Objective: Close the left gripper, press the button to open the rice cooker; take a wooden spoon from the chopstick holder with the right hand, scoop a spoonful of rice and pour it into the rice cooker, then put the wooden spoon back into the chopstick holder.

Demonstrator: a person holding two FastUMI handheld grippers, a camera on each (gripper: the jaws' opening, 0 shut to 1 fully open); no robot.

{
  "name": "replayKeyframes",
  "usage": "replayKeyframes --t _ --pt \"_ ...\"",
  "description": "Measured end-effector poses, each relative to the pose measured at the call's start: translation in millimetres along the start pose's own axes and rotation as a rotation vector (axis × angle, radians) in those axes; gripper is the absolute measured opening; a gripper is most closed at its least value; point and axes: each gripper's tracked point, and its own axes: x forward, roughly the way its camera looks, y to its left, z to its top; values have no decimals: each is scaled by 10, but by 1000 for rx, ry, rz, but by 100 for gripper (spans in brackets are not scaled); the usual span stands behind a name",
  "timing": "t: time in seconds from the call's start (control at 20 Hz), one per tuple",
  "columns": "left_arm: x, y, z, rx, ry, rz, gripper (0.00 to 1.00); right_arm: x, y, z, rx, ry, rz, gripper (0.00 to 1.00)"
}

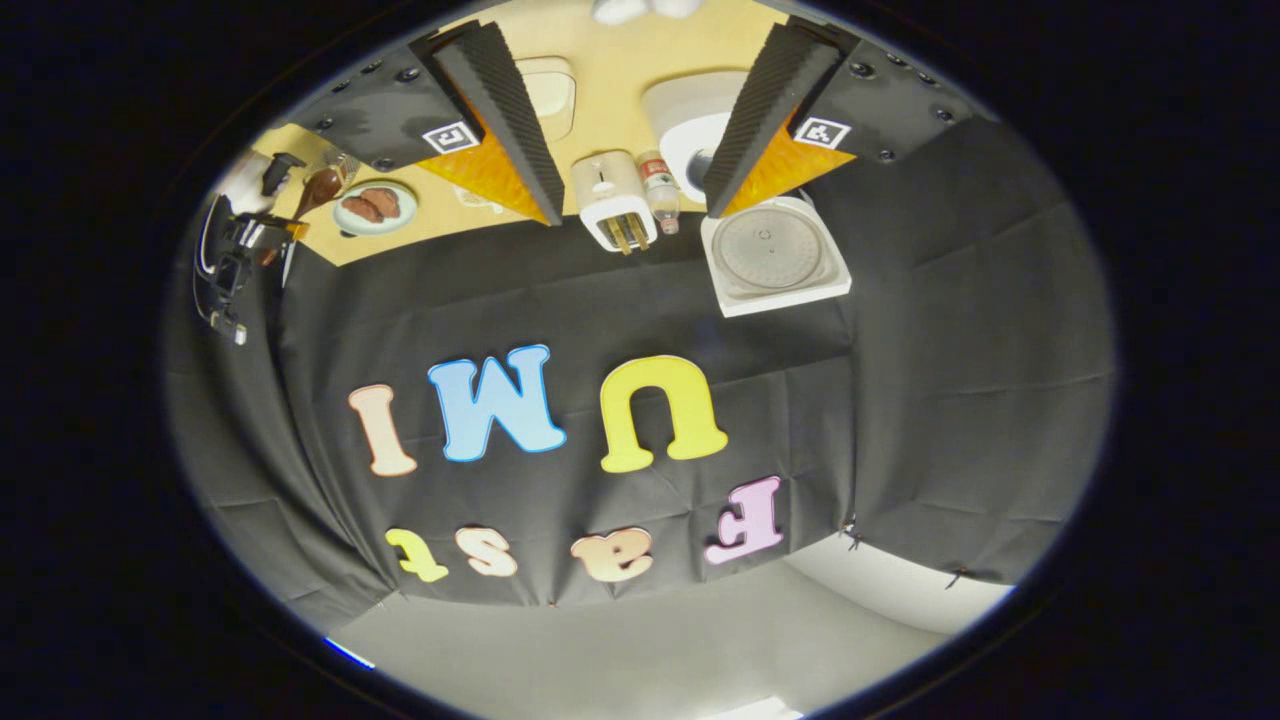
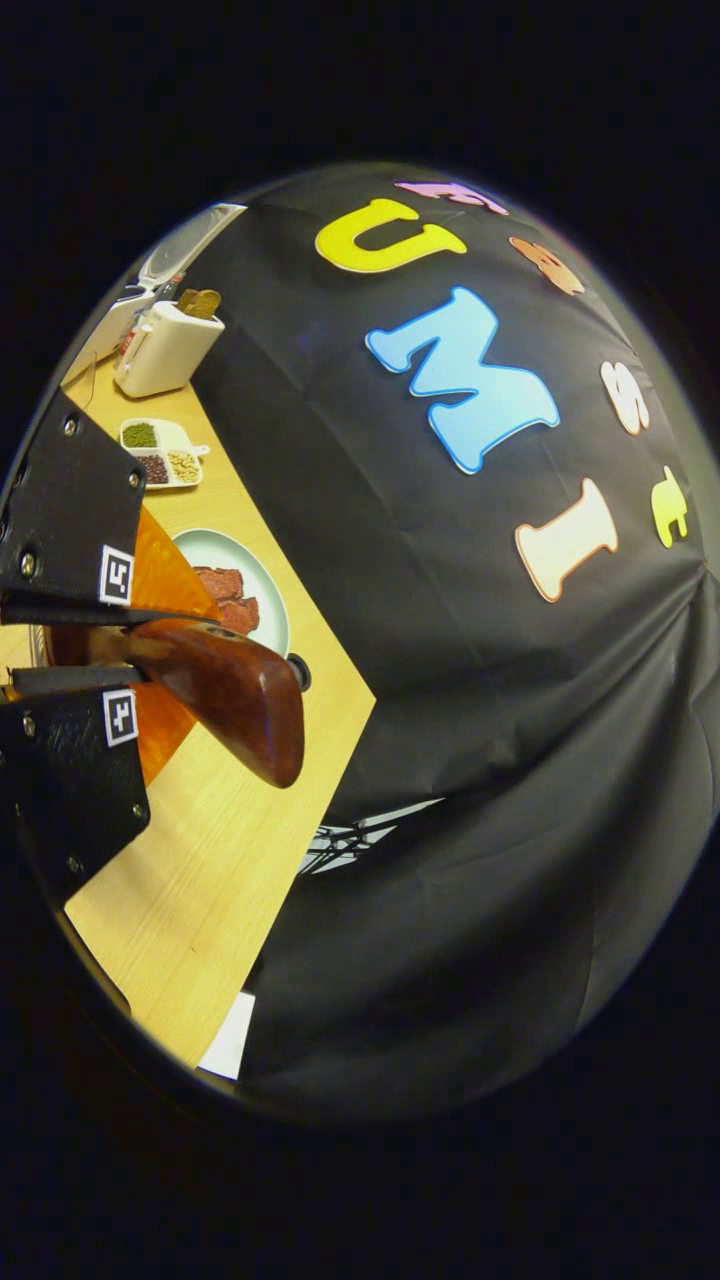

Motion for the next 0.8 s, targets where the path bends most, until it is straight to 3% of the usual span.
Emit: replayKeyframes --t 0.15,0.6,0.7,0.75,0.8 --pt "-16 -15 0 6 3 0 100 30 -32 -229 -39 36 -15 17" --pt "-90 2 19 7 -7 -12 100 -77 -139 -91 -17 25 -35 19" --pt "-101 39 39 2 -13 -10 100 -197 -132 100 -33 -14 -37 38" --pt "-116 41 52 1 -18 -12 100 -286 -137 214 -53 -44 -41 63" --pt "-126 47 64 2 -21 -14 100 -470 -133 371 -83 -89 -62 76"
